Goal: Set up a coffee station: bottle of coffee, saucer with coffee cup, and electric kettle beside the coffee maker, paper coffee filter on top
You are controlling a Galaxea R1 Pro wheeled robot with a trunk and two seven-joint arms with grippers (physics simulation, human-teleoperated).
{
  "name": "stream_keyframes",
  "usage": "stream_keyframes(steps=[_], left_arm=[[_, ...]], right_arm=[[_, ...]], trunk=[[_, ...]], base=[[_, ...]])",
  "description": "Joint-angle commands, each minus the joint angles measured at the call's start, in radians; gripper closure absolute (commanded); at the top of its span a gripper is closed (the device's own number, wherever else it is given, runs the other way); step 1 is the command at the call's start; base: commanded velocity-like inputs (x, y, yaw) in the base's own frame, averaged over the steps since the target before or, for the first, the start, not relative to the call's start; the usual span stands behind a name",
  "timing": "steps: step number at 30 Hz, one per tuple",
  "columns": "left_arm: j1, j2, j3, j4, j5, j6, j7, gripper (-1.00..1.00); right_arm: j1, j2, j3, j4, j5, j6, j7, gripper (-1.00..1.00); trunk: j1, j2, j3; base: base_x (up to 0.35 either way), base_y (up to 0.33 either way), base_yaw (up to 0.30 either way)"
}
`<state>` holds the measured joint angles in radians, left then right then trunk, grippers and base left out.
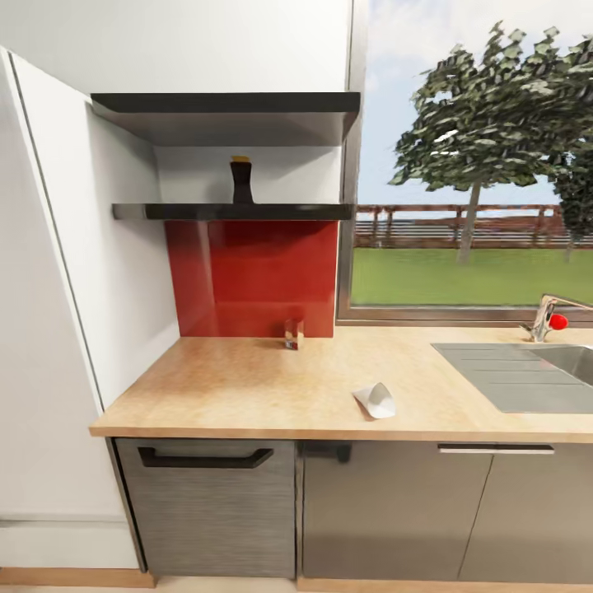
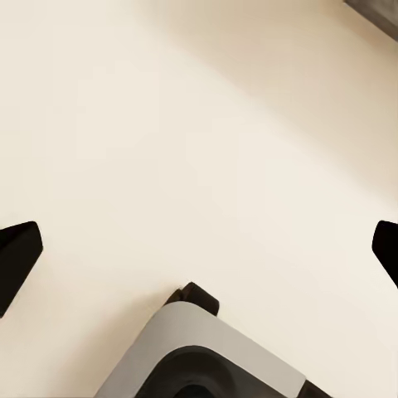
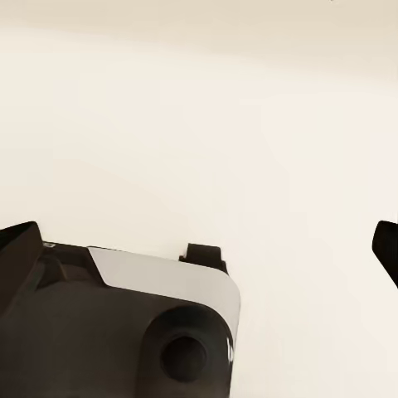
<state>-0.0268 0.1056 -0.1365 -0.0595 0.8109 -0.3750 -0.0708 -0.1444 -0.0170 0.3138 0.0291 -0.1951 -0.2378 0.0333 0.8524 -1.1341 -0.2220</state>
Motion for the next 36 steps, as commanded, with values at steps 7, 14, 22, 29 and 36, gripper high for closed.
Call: stream_keyframes(steps=[7,14,22,29,36], left_arm=[[-0.001,0.0,-0.008,0.001,0.01,-0.004,-0.005,-1.0],[-0.001,0.0,-0.008,0.001,0.011,-0.004,-0.005,-1.0],[-0.001,0.0,-0.007,0.002,0.011,-0.003,-0.005,-1.0],[-0.001,0.0,-0.005,0.003,0.018,0.002,-0.004,-1.0],[-0.001,0.001,0.004,0.003,0.028,0.015,-0.012,-1.0]], right_arm=[[-0.001,-0.002,0.007,0.003,-0.011,-0.006,0.004,-1.0],[-0.001,-0.001,0.007,0.003,-0.011,-0.006,0.004,-1.0],[-0.001,-0.001,0.007,0.003,-0.011,-0.006,0.004,-1.0],[-0.001,-0.001,0.007,0.003,-0.01,-0.006,0.004,-1.0],[-0.001,-0.001,0.007,0.003,-0.011,-0.006,0.004,-1.0]], trunk=[[0.0,-0.001,-0.001],[0.0,-0.001,-0.001],[0.0,-0.001,-0.001],[-0.019,0.034,0.014],[-0.046,0.083,0.036]], base=[[0.0,0.342,-0.14],[0.0,0.342,-0.109],[0.0,0.234,-0.007],[0.0,0.022,0.0],[0.0,0.0,0.0]])
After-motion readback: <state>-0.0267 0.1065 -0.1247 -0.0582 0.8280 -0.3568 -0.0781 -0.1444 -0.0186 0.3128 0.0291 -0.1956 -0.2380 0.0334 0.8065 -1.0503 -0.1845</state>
